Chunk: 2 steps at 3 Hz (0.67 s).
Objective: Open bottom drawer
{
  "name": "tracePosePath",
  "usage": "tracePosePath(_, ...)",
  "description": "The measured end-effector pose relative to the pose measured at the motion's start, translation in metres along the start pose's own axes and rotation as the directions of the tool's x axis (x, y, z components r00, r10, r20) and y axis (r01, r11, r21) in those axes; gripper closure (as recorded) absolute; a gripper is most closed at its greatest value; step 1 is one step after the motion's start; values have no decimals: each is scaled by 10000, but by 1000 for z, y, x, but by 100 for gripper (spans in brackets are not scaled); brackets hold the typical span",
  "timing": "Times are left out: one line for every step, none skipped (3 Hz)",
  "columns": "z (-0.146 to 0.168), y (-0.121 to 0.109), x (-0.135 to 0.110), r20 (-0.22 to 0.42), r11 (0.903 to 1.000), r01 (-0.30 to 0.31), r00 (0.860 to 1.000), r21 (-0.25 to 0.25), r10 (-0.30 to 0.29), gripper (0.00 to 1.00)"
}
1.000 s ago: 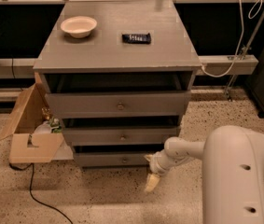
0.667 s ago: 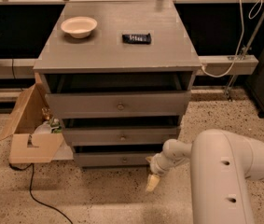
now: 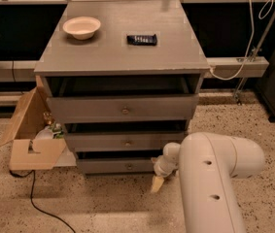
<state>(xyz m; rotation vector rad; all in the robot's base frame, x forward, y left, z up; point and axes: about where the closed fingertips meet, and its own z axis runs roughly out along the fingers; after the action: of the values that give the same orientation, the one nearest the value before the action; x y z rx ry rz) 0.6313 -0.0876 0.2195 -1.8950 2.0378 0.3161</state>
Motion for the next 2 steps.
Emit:
tracePosePath(15, -17, 3, -419, 9997, 210, 9989, 155, -204, 0)
tracePosePath(26, -33, 4, -657, 9989, 355, 9973, 306, -334, 0)
